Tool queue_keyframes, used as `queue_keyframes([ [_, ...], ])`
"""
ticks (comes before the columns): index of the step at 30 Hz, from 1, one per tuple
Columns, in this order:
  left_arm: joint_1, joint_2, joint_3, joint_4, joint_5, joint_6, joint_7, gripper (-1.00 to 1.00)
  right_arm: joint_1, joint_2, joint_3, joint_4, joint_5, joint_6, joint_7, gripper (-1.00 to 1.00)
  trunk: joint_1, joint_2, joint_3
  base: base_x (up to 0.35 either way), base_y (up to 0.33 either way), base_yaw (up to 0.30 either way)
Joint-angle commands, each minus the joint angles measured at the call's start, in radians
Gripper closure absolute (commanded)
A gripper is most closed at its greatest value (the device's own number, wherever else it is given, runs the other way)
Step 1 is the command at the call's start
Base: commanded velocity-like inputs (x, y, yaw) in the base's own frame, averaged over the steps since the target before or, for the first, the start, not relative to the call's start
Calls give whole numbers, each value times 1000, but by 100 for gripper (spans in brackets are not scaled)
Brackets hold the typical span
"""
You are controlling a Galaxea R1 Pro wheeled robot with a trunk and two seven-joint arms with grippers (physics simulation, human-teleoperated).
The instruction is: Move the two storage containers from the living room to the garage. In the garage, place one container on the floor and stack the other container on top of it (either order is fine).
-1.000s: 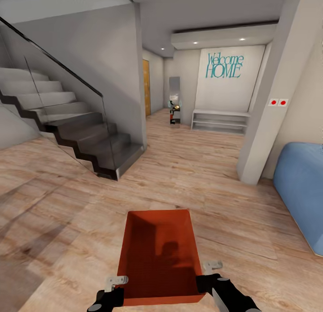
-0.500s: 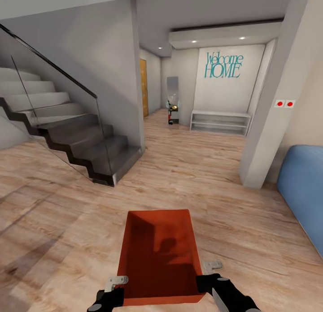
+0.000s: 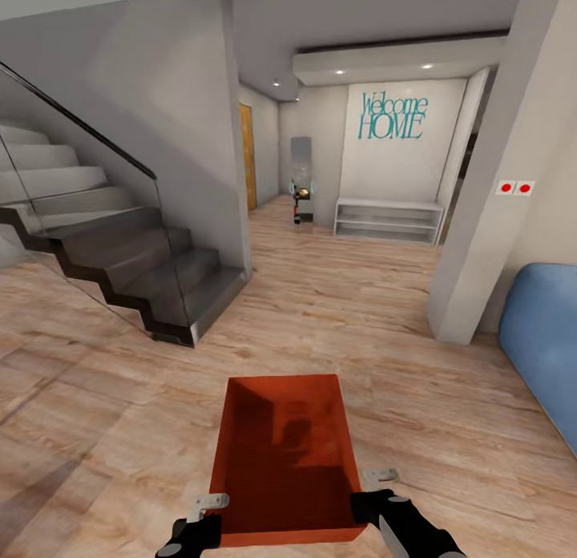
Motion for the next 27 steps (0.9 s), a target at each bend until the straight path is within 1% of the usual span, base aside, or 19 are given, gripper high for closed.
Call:
queue_keyframes([
  [1, 0, 12, -2, -1, 4, -4, 7, 100, -1, -2, -28, -3, 17, 7, 1, 100, 1, 0, -1, 341, 78, -18],
  [13, 0, 12, -2, -1, 4, -4, 7, 100, -1, -2, -28, -2, 16, 7, 1, 100, 1, 0, -1, 341, 78, -16],
  [27, 0, 12, -2, -1, 4, -4, 7, 100, -1, -2, -28, -2, 16, 7, 1, 100, 1, 0, -1, 341, 78, -189],
])
